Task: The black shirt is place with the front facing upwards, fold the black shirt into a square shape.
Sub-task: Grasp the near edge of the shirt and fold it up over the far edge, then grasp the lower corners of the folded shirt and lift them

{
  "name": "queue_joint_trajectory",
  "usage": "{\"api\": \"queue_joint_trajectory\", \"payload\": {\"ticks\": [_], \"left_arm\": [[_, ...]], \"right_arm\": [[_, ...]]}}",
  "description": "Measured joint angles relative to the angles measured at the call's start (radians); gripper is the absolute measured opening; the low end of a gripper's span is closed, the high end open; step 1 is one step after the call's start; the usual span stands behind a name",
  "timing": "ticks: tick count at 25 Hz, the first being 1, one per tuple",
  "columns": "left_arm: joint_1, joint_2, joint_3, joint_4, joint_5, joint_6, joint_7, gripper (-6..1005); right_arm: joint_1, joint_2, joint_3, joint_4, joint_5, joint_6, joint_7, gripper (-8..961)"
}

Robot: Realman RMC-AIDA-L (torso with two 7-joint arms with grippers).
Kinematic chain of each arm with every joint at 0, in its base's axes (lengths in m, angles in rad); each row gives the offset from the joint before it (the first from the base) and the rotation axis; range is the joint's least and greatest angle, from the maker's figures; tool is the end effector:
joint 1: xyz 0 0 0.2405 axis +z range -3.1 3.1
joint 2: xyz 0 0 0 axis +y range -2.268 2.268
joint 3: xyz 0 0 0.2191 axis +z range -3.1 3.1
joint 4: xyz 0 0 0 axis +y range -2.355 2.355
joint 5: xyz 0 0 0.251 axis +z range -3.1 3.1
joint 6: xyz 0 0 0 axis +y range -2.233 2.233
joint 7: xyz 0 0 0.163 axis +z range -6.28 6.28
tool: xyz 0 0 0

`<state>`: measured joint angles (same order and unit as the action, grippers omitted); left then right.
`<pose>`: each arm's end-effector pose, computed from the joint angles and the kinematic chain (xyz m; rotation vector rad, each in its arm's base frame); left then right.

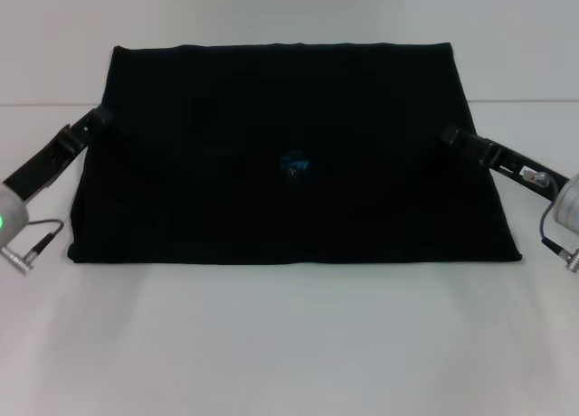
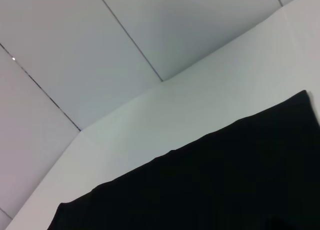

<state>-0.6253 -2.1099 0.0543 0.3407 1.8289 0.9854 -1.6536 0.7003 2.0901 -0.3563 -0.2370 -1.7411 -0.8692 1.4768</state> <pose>-0.3356 0.4095 0.0206 -1.5004 -1.4931 -1.1185 0.2965 0.4291 -0.0283 -1.8347 1.3366 0.8672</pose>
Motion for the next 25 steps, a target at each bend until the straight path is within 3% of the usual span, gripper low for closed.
{"api": "queue_joint_trajectory", "payload": {"ticks": [6,11,15,18,22,25], "left_arm": [[0.065,0.010,0.016,0.012,0.009,0.108,-0.078,780],[0.120,0.023,0.109,0.104,0.083,0.210,-0.274,861],[0.135,0.052,0.142,0.215,0.256,0.341,-0.425,877],[0.128,0.073,0.142,0.269,0.369,0.378,-0.464,878],[0.105,0.085,0.146,0.292,0.464,0.354,-0.466,878],[0.092,0.087,0.156,0.283,0.503,0.289,-0.471,877]], "right_arm": [[-0.033,-0.005,0.007,-0.010,0.022,-0.020,0.006,746],[-0.091,-0.006,-0.002,-0.050,0.021,-0.114,0.031,905],[-0.177,-0.009,-0.043,-0.107,0.017,-0.346,-0.044,880],[-0.227,-0.022,-0.128,-0.141,0.012,-0.467,-0.086,862],[-0.242,-0.040,-0.232,-0.149,-0.040,-0.505,-0.102,837],[-0.231,-0.036,-0.260,-0.149,-0.097,-0.507,-0.113,837]]}}
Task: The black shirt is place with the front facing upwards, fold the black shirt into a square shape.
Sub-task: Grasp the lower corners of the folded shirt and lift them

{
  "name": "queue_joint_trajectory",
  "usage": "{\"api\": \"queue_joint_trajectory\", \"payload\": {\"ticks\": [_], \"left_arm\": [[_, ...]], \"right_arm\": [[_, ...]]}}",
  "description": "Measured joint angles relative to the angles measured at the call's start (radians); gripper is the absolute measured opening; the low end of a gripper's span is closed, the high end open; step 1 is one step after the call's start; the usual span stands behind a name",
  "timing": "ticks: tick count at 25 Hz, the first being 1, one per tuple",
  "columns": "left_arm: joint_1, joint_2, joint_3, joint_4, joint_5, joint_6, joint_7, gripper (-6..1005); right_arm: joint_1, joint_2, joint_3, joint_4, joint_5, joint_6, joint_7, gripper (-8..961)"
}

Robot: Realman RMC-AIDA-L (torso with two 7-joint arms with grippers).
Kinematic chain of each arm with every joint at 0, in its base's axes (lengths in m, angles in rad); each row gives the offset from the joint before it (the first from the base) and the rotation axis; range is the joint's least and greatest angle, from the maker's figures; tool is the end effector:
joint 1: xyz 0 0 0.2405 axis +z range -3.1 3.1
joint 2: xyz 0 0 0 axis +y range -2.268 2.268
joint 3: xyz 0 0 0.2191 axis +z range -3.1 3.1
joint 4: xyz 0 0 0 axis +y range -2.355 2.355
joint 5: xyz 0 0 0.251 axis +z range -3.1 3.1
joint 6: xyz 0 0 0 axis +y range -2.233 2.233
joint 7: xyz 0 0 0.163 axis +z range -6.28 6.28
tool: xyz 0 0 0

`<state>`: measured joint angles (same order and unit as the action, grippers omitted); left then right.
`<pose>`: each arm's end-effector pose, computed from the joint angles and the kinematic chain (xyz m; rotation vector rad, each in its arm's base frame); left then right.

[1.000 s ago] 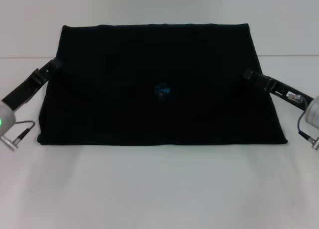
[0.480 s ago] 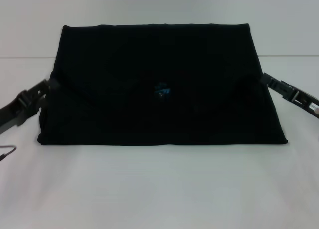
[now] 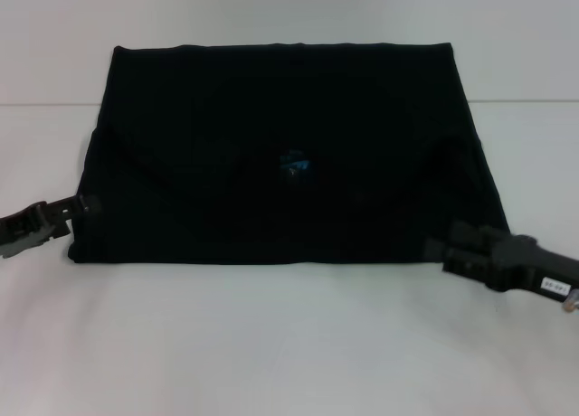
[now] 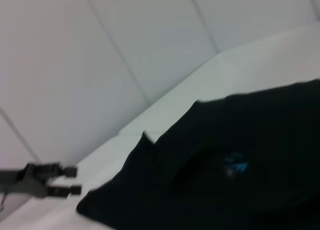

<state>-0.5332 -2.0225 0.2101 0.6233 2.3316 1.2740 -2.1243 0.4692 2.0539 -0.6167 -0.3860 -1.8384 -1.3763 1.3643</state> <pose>-0.3641 0.3642 0.0671 -1.8225 -1.7190 -0.7024 0.3036 0.3386 -0.0207 -2.3882 1.0275 0.8468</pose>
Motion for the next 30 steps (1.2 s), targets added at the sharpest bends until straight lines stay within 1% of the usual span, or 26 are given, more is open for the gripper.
{"api": "queue_joint_trajectory", "payload": {"ticks": [3,8,16,21,25,30], "left_arm": [[-0.003,-0.003,0.020,-0.007,0.002,-0.050,-0.001,878],[-0.012,-0.010,0.049,-0.015,-0.004,-0.112,0.014,878],[-0.028,-0.011,0.054,-0.059,-0.003,-0.127,0.032,877],[-0.028,-0.013,0.054,-0.062,-0.002,-0.132,0.042,877],[-0.030,-0.013,0.063,-0.071,0.001,-0.117,0.039,878],[-0.033,-0.014,0.081,-0.073,-0.003,-0.101,0.035,853]], "right_arm": [[0.011,0.009,-0.025,0.000,-0.025,-0.001,-0.014,837],[0.030,0.018,-0.066,-0.001,-0.039,-0.001,-0.016,836],[0.033,0.021,-0.070,0.002,-0.040,-0.001,-0.012,836],[0.032,0.021,-0.081,0.004,-0.041,-0.002,-0.006,835],[0.032,0.022,-0.083,0.007,-0.041,-0.002,-0.006,835],[0.032,0.021,-0.083,0.010,-0.041,-0.006,-0.004,834]]}}
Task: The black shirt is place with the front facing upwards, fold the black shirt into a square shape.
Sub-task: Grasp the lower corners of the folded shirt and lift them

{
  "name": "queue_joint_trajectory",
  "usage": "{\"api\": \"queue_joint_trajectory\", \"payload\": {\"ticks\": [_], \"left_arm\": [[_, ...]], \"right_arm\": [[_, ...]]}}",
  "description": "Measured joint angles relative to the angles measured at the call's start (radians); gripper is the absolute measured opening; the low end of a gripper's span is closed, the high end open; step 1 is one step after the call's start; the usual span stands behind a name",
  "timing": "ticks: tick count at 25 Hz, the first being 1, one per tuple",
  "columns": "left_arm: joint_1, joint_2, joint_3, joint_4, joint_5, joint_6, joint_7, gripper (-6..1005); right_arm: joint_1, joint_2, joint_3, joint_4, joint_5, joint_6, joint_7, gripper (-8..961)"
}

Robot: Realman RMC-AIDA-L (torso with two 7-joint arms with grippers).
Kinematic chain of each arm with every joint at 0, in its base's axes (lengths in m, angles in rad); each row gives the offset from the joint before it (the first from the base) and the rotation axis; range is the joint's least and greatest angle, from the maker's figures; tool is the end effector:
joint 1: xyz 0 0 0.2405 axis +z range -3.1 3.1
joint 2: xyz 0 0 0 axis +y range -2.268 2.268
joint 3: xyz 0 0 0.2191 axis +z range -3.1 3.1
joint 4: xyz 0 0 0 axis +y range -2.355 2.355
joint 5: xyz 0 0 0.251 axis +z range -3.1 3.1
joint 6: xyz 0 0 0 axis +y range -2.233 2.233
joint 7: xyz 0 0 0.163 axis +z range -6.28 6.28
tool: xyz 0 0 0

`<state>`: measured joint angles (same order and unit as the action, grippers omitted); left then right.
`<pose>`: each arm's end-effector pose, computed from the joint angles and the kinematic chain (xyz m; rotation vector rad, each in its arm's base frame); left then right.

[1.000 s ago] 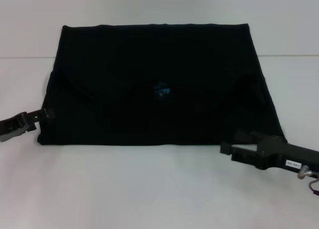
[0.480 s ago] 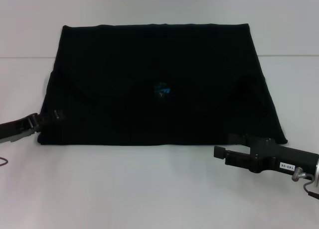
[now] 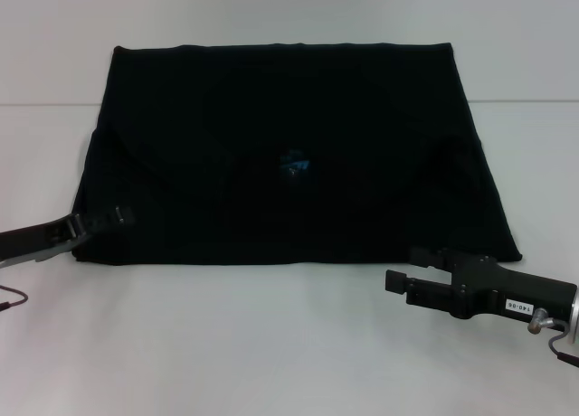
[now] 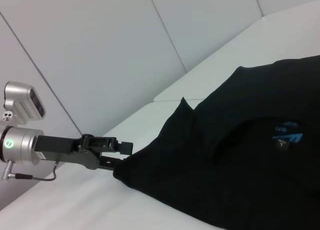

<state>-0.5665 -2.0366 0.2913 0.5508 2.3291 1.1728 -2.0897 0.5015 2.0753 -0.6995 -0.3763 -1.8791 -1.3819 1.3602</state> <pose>-0.3558 0.3761 0.0349 -1.8828 -1.6992 -0.6181 0.2860 0.3328 -0.0476 -2.5436 0.9954 0.7921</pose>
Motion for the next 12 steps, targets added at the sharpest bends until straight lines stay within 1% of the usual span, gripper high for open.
{"api": "queue_joint_trajectory", "payload": {"ticks": [4,6,8,11,12], "left_arm": [[-0.005,-0.001,0.006,0.000,0.004,0.001,-0.002,834],[-0.008,-0.001,0.031,0.003,0.017,-0.007,-0.013,824],[-0.009,-0.003,0.055,0.007,0.025,-0.017,-0.025,732],[-0.008,-0.005,0.065,0.009,0.028,-0.024,-0.033,593],[-0.007,-0.005,0.063,0.009,0.027,-0.025,-0.032,571]], "right_arm": [[0.000,0.000,0.000,0.001,0.000,-0.012,0.002,834],[0.000,0.000,0.000,0.001,0.000,-0.019,0.002,834],[-0.002,0.000,0.004,0.000,0.000,-0.026,0.002,834],[-0.006,-0.001,0.008,-0.001,0.003,-0.032,0.002,834],[-0.008,-0.002,0.009,-0.001,0.004,-0.034,0.002,834]]}}
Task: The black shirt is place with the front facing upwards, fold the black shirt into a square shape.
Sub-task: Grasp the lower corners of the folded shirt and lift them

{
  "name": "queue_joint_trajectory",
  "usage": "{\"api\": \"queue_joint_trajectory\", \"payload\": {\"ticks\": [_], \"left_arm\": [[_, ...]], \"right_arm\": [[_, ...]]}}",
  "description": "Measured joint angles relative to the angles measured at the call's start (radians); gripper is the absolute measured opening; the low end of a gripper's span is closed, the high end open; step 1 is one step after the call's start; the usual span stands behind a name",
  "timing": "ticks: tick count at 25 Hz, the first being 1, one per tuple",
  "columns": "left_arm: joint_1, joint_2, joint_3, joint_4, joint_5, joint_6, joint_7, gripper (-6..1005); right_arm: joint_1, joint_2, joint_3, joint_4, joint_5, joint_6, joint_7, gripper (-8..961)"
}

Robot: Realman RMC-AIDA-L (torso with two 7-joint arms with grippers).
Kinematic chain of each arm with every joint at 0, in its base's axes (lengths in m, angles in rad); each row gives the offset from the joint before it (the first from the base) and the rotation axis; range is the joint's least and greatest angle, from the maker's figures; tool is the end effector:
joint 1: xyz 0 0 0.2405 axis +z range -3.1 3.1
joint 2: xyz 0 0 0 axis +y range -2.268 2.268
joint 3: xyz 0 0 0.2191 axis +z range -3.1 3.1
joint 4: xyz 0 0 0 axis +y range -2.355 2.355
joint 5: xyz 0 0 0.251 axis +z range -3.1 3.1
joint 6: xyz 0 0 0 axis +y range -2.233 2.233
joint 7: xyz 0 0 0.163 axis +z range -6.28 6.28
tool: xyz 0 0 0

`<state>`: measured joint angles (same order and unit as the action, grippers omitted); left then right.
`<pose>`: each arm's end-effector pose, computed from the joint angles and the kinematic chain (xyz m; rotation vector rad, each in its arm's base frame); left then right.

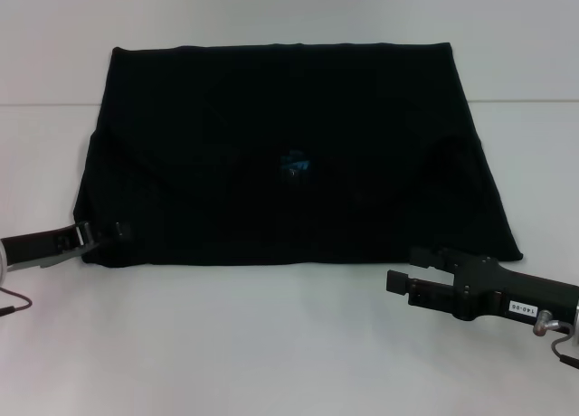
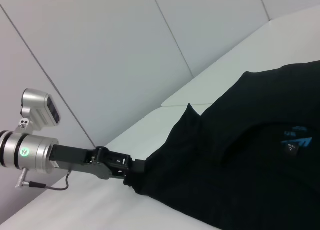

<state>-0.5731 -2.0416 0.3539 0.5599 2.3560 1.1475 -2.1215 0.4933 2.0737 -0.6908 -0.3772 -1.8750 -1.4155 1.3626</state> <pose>-0.3538 0.3786 0.0279 -1.9138 -1.6994 -0.5341 0.2848 0.3287 -0.0448 -2.5471 1.0007 0.8300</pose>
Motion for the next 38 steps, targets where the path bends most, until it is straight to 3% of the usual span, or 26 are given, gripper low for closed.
{"api": "queue_joint_trajectory", "payload": {"ticks": [10,13,18,23,27,29,32,38], "left_arm": [[0.005,0.000,-0.006,0.000,-0.004,0.000,0.009,353],[0.006,0.000,-0.007,0.000,-0.005,0.002,0.011,231],[0.006,0.000,-0.008,0.000,-0.007,0.008,0.012,48],[0.002,0.003,-0.008,0.004,-0.007,0.013,0.013,47],[-0.001,0.006,-0.007,0.010,-0.008,0.016,0.020,46],[-0.001,0.006,-0.008,0.012,-0.011,0.017,0.023,45],[0.000,0.006,-0.009,0.012,-0.026,0.019,0.026,45],[0.002,0.005,-0.009,0.012,-0.034,0.027,0.037,46]], "right_arm": [[-0.005,-0.007,0.002,-0.006,0.002,-0.015,0.020,833],[-0.006,-0.018,0.007,-0.016,0.003,-0.023,0.060,833],[-0.005,-0.064,-0.005,-0.103,-0.033,0.002,0.327,832],[0.038,-0.131,-0.013,-0.303,-0.236,0.000,0.773,830],[0.112,-0.168,-0.005,-0.423,-0.453,-0.012,1.051,827],[0.157,-0.169,0.011,-0.451,-0.565,-0.012,1.106,826],[0.212,-0.154,0.020,-0.445,-0.667,0.018,1.126,824],[0.275,-0.136,-0.007,-0.331,-0.718,0.133,1.129,820]]}}
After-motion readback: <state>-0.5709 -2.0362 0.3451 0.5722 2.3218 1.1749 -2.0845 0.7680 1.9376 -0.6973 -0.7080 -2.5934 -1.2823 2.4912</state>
